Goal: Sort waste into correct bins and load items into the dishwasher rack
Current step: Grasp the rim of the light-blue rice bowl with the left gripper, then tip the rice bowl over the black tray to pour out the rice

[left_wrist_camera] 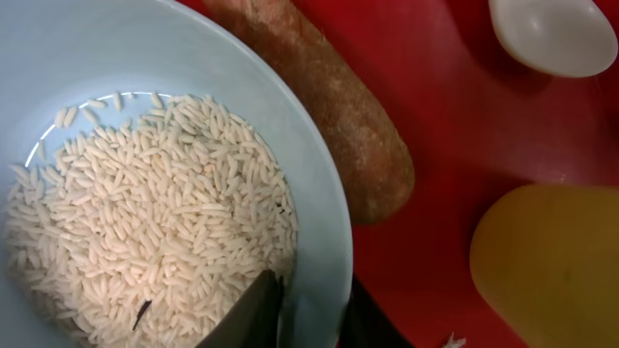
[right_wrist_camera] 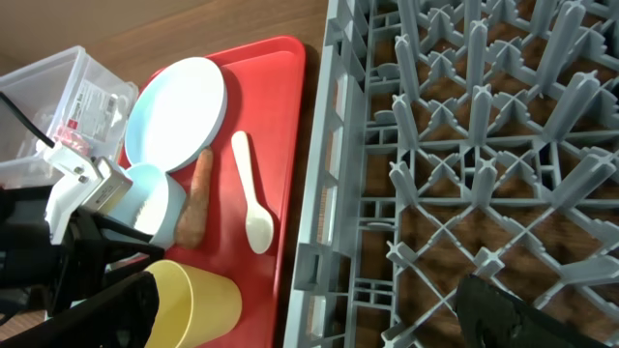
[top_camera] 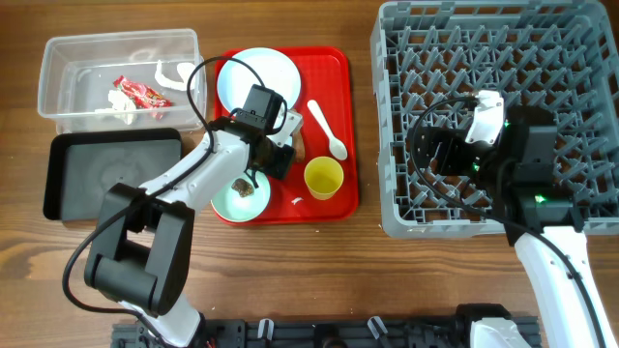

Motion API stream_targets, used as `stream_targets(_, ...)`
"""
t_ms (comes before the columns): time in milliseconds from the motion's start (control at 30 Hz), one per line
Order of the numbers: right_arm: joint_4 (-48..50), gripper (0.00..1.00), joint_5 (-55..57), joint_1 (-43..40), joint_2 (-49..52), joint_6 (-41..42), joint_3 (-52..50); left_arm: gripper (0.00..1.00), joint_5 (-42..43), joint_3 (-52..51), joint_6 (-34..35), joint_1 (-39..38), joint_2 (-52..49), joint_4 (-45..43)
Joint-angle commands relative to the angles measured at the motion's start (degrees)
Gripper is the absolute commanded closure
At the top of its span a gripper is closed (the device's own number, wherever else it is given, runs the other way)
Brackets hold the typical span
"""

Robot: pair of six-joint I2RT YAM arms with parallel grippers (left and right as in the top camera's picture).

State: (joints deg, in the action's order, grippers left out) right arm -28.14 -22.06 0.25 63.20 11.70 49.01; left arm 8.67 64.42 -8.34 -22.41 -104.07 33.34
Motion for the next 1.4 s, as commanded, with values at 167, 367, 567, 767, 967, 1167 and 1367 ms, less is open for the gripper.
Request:
stream_targets(167,0.1,0.0,-1.0,0.3,1.7,0.5,1.3,0.96,-0.2,-0.5,-0.2,-0.3,-1.9,-1.3)
stream_targets(367,0.2,0.0,-0.9,0.3,1.9,0.5,1.3,0.96,0.1,1.4,1.5,-0.3,-0.5,-1.2)
stream_targets(567,0.3,0.0,-0.9,0.3,1.9,0.5,1.3,0.96,0.7,6.6,4.5,-0.2,1.4,-1.0)
stream_targets(767,1.1,0.0,-1.0,0.3,1.9,0.5,1.3,0.96,0.7,11.0,12.2,0.0,4.3,-0.3)
stream_targets(967,1.1,0.0,-1.0,0.3,1.9,0.5,1.3,0.96,0.7,11.5,18.7,3.7,9.9,3.3)
stream_targets(1167,1.1,0.0,-1.0,0.3,1.9,0.5,1.3,0.96,0.7,11.5,22.3,11.3,16.3,10.7)
stream_targets(1367,1.1,0.0,-1.0,0.3,1.9,0.5,1.3,0.96,0.8,11.2,21.0,20.6,17.0,19.9)
